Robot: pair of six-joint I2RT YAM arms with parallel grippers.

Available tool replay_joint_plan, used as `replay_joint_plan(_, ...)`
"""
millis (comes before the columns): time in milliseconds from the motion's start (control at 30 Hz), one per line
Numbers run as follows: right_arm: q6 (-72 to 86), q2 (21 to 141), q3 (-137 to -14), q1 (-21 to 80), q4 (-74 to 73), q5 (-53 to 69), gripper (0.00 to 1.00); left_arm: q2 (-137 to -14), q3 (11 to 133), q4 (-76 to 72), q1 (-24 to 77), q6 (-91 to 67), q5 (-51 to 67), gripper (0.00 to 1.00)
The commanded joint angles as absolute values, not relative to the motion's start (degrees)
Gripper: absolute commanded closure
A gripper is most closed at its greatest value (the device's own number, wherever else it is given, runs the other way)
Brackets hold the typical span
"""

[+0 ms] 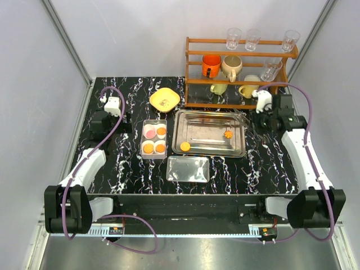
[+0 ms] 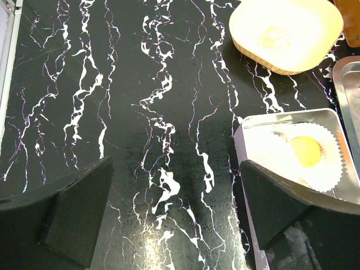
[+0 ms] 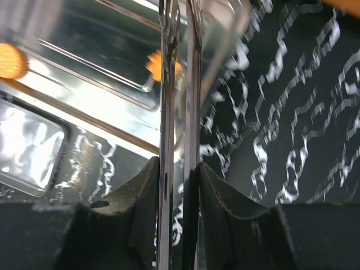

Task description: Pack the cookies

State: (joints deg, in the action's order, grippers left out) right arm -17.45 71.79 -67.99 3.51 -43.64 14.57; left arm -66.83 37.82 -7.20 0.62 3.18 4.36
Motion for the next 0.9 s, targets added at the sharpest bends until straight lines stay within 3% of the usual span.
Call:
replay_joint_plan(0,-19.9,66.9,-62.2,-4.0,-39.2,15.2,0.64,-65.8,37.7,-10.6,0.3,3.6,5.0,0.01)
replay_joint_plan(433,-24.9,67.0,-53.4,-17.7,-35.7,16.7,0.64,-66.2,37.4,-11.1,0.3,3.7,5.1,0.01)
replay_joint_plan(867,-24.3,75.3,-50.7,-19.8,-30.8,16.7,0.59,-66.4,37.4,-11.0,0.3,4.0,5.0,0.01)
